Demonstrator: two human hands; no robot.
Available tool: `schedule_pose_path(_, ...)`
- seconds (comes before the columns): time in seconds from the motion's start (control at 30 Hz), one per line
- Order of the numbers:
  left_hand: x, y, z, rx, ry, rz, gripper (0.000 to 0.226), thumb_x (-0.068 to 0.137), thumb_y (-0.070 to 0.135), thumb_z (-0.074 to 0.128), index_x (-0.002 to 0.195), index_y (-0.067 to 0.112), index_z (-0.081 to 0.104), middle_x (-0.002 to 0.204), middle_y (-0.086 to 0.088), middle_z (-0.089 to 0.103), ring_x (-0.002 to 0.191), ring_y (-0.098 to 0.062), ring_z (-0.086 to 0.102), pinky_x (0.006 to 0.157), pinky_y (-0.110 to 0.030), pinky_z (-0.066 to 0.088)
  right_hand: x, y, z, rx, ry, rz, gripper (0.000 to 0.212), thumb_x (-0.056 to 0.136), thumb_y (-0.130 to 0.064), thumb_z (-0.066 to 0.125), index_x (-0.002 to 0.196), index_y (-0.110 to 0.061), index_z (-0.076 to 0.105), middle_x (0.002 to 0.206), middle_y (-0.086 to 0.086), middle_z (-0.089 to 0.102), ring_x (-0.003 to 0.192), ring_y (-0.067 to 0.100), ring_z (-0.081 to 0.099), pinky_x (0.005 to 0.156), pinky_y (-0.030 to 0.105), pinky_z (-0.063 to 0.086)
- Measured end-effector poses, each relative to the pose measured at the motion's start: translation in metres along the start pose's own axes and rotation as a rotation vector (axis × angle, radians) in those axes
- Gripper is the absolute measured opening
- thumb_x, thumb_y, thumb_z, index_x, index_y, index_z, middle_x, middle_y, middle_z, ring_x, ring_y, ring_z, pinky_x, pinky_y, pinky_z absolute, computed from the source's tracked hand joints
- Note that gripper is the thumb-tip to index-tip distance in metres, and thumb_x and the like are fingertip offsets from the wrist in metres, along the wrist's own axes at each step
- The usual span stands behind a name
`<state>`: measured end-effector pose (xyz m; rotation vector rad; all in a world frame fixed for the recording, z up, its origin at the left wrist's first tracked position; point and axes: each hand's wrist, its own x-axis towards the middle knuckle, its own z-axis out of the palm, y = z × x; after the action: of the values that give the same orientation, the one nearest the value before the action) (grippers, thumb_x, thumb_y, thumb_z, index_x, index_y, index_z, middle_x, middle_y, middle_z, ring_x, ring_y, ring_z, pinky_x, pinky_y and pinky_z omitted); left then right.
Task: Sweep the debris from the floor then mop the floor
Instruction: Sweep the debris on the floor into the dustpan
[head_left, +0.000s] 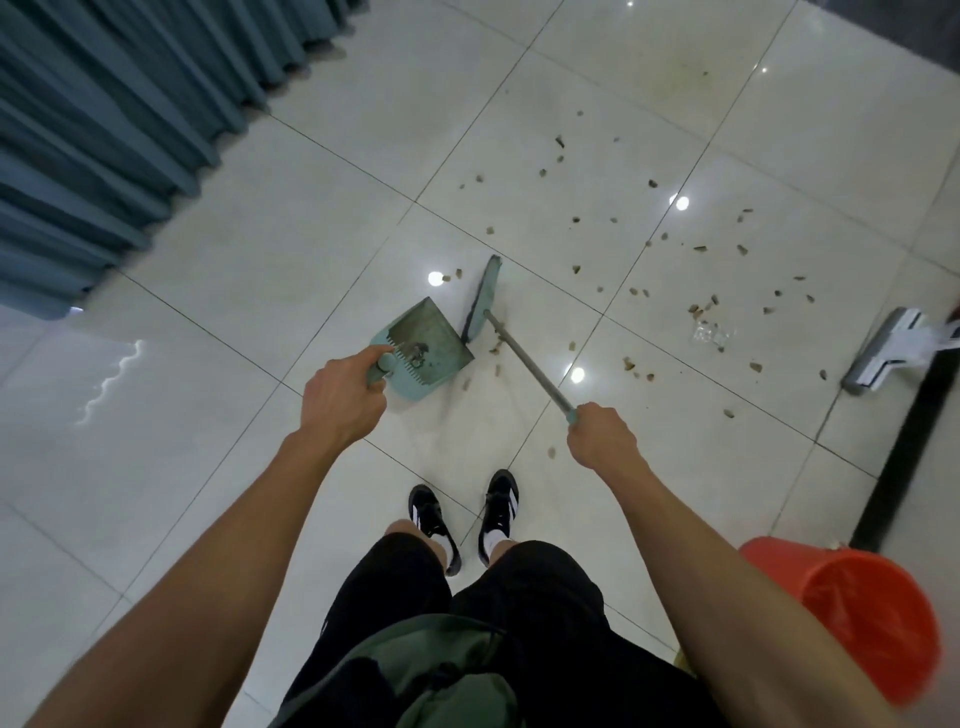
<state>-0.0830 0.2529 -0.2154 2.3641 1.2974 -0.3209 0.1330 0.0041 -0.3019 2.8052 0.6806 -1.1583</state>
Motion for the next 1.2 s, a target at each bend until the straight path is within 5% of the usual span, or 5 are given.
schedule_pose_path(0.27,0.051,-0.036,-0.031,0.009,0.056,0.022,0.053,0.085,0.014,0.053,0.131,0.041,0.054,0.089,-0.001,0.068,0.071,-0.024,0.054,0.060,-0.031,0.041,0.020,-0.073,-0.005,0.087,-0.014,-0.053,0.018,0.095,-0.017,0.049,0.108,-0.014,0.061,0.086,0.001,0.058,0.073,0.021,0.059,0.056,0.029,0.044)
schedule_pose_path(0.73,0.196,-0.148,-0.098,0.077,-0.029,0.183,0.047,0.090,0.018,0.058,0.132,0.039,0.054,0.113,-0.003,0.071,0.074,-0.023,0.059,0.058,-0.028,0.047,0.099,-0.261,-0.007,0.246,-0.033,0.032,0.026,0.099,-0.018,0.048,0.120,-0.008,0.060,0.106,0.013,0.064,0.079,0.025,0.057,0.065,0.029,0.045)
schedule_pose_path(1.07,0.250,-0.132,-0.105,0.131,-0.038,0.268,0.052,0.087,0.012,0.060,0.132,0.037,0.056,0.111,0.000,0.071,0.080,-0.027,0.064,0.067,-0.036,0.053,0.142,-0.282,-0.012,0.333,-0.087,0.050,0.035,0.097,-0.010,0.043,0.130,-0.002,0.053,0.118,0.021,0.062,0.101,0.036,0.062,0.080,0.037,0.053)
schedule_pose_path(1.2,0.258,-0.113,-0.102,0.136,-0.037,0.284,0.053,0.086,0.010,0.059,0.132,0.037,0.055,0.110,-0.001,0.071,0.079,-0.028,0.063,0.067,-0.036,0.053,0.146,-0.275,-0.013,0.379,-0.118,0.123,0.037,0.097,-0.009,0.043,0.132,-0.002,0.051,0.114,0.019,0.060,0.087,0.031,0.060,0.068,0.033,0.050)
